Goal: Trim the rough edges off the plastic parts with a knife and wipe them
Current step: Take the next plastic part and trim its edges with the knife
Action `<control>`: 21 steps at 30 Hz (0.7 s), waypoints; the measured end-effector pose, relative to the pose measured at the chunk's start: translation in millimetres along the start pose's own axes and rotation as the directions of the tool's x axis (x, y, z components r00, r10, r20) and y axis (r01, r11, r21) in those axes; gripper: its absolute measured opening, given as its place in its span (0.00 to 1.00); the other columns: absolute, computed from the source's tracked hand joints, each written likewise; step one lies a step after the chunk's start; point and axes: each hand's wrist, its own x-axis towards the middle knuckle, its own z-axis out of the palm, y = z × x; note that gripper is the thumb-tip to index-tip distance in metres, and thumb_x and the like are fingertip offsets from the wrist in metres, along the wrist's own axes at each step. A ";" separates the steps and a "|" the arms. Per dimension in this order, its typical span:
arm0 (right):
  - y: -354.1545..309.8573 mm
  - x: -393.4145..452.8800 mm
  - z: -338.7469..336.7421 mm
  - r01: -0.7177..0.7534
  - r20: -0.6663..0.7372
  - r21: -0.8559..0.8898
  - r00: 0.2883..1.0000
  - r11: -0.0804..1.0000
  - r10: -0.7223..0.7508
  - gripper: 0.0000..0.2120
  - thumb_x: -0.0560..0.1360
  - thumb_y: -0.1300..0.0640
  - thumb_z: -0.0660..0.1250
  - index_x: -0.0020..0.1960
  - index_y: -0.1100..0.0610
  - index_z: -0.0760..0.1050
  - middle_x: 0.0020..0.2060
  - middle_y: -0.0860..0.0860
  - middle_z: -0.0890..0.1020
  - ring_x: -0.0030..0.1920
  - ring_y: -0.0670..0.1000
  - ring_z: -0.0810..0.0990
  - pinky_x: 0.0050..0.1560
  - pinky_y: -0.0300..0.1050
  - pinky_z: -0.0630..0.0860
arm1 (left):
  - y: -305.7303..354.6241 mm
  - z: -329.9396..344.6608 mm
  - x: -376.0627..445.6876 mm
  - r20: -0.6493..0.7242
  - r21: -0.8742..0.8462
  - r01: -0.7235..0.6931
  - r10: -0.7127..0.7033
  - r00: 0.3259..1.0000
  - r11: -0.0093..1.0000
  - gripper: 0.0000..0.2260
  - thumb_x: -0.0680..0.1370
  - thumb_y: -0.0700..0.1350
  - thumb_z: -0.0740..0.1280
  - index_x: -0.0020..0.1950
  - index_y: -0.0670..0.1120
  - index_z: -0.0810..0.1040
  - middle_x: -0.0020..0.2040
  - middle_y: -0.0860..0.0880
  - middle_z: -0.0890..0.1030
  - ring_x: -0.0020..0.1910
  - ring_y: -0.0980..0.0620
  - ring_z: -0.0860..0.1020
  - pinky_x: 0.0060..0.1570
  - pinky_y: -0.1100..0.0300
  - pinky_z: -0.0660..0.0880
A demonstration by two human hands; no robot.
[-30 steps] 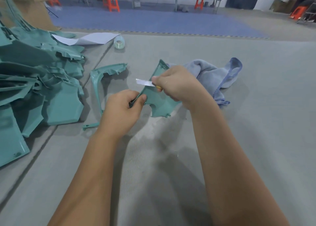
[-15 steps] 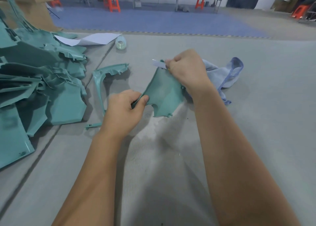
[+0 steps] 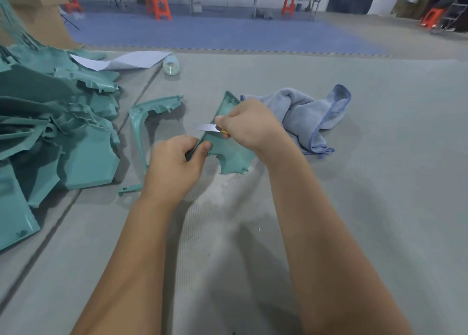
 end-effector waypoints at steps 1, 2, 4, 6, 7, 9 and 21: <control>0.5 1.0 1.8 0.008 -0.034 0.001 0.999 1.000 -0.008 0.14 0.76 0.56 0.66 0.33 0.60 0.73 0.18 0.48 0.62 0.24 0.50 0.61 0.30 0.43 0.60 | -0.4 -0.4 -0.1 -0.002 0.006 -0.008 0.008 1.000 1.000 0.19 0.78 0.44 0.67 0.30 0.39 0.69 0.25 0.46 0.66 0.29 0.49 0.66 0.27 0.63 0.59; 1.5 3.4 2.2 0.010 -0.066 0.008 0.998 1.000 -0.009 0.16 0.77 0.56 0.66 0.32 0.60 0.71 0.19 0.49 0.62 0.25 0.51 0.62 0.30 0.43 0.61 | -0.6 -0.8 -0.2 -0.002 0.010 -0.020 0.020 1.000 1.000 0.19 0.78 0.43 0.67 0.29 0.39 0.68 0.25 0.46 0.66 0.29 0.49 0.66 0.27 0.63 0.59; 3.1 10.3 -2.4 0.006 -0.134 0.029 0.991 1.000 -0.002 0.18 0.76 0.56 0.66 0.30 0.59 0.69 0.21 0.50 0.64 0.26 0.51 0.62 0.31 0.43 0.62 | -0.3 -1.9 -0.6 0.001 0.024 -0.053 0.053 0.999 0.998 0.20 0.78 0.42 0.67 0.28 0.41 0.65 0.25 0.49 0.64 0.29 0.50 0.65 0.27 0.63 0.58; 2.5 18.1 -12.1 0.000 -0.183 0.008 0.983 1.000 0.002 0.15 0.76 0.55 0.66 0.32 0.58 0.71 0.21 0.50 0.64 0.25 0.51 0.62 0.29 0.42 0.60 | 0.3 -2.9 -0.9 0.008 0.032 -0.077 0.077 0.997 0.997 0.21 0.78 0.42 0.67 0.28 0.42 0.63 0.25 0.51 0.63 0.29 0.51 0.64 0.28 0.63 0.58; 1.7 21.9 -17.7 -0.004 -0.196 -0.005 0.981 1.000 0.003 0.16 0.76 0.55 0.66 0.31 0.58 0.69 0.21 0.50 0.63 0.25 0.51 0.61 0.29 0.43 0.58 | 0.3 -3.1 -0.8 0.009 0.033 -0.085 0.085 0.996 0.996 0.20 0.78 0.42 0.67 0.28 0.42 0.63 0.25 0.51 0.63 0.29 0.50 0.64 0.28 0.63 0.58; 1.3 29.9 -26.0 -0.019 -0.216 -0.023 0.976 1.000 0.014 0.17 0.75 0.55 0.66 0.31 0.58 0.67 0.22 0.51 0.63 0.27 0.53 0.62 0.33 0.43 0.59 | -0.3 -3.1 0.1 0.010 0.038 -0.096 0.096 0.995 0.995 0.20 0.78 0.43 0.66 0.28 0.40 0.64 0.25 0.49 0.64 0.30 0.48 0.65 0.28 0.62 0.59; 12.1 13.9 -1.3 0.060 -0.207 0.130 0.978 0.990 -0.032 0.14 0.77 0.54 0.64 0.34 0.57 0.72 0.23 0.50 0.64 0.28 0.51 0.62 0.33 0.43 0.61 | -4.6 0.2 1.1 0.005 0.035 -0.057 0.057 0.998 0.998 0.20 0.79 0.44 0.66 0.29 0.39 0.67 0.26 0.46 0.67 0.29 0.48 0.66 0.29 0.59 0.59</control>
